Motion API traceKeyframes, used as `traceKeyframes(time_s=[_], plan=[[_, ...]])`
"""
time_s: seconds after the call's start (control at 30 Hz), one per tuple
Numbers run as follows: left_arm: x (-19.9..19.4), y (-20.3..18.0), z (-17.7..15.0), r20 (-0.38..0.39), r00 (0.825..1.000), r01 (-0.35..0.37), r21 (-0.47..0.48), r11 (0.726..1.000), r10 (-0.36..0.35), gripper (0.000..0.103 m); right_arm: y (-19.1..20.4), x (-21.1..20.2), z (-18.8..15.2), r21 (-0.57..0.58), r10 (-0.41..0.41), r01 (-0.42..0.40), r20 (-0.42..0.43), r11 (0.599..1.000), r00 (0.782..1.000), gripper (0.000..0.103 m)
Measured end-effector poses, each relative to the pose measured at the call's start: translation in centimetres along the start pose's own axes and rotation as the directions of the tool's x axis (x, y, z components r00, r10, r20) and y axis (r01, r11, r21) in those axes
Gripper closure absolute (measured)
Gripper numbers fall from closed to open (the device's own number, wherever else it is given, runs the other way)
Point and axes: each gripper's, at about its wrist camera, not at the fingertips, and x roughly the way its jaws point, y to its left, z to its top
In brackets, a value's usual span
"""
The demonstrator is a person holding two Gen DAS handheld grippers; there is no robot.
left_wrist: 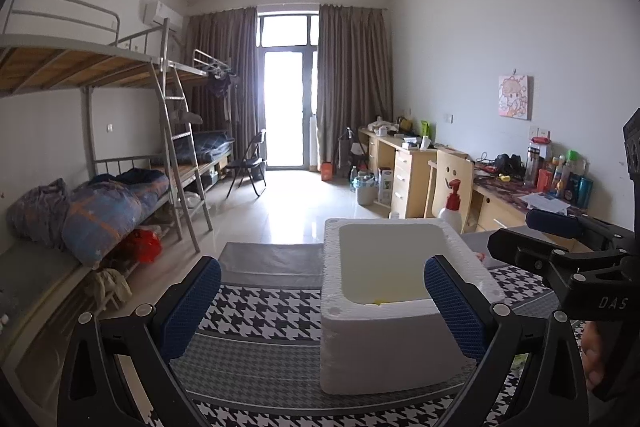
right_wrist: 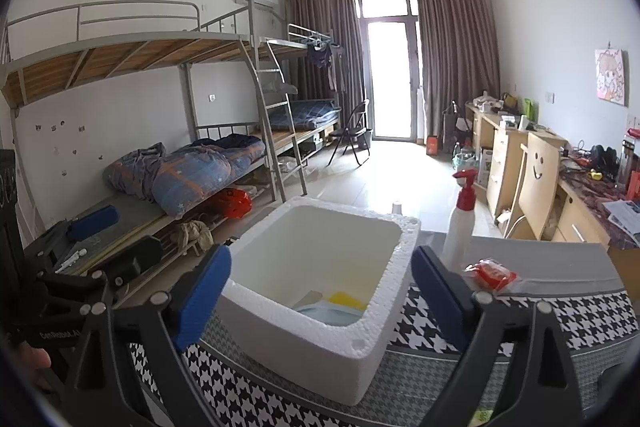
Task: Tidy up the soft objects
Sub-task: 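Withdraw both tools from the foam box back over the table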
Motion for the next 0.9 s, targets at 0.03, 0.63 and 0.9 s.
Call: traceKeyframes(time_s=[0.03, 0.63, 0.9], plan=[[0.0, 0.0, 0.1, 0.001, 1.0, 0.001, 0.001, 1.0, -0.001, 0.001, -0.1, -0.2, -0.1, 0.0, 0.001, -0.001, 0.003, 1.0, 1.0, 0.009], [-2.2, -1.5, 0.1, 0.029, 0.999, 0.036, 0.022, 0.999, -0.036, 0.001, -0.9, -3.1, -0.9, 0.004, -0.012, 0.012, 0.04, 1.0, 0.999, 0.009], [-3.4, -2.1, -0.1, 0.038, 0.998, 0.054, 0.024, 0.998, -0.055, 0.001, -1.2, -4.5, -1.3, 0.006, -0.022, 0.021, 0.055, 1.0, 0.998, 0.009]])
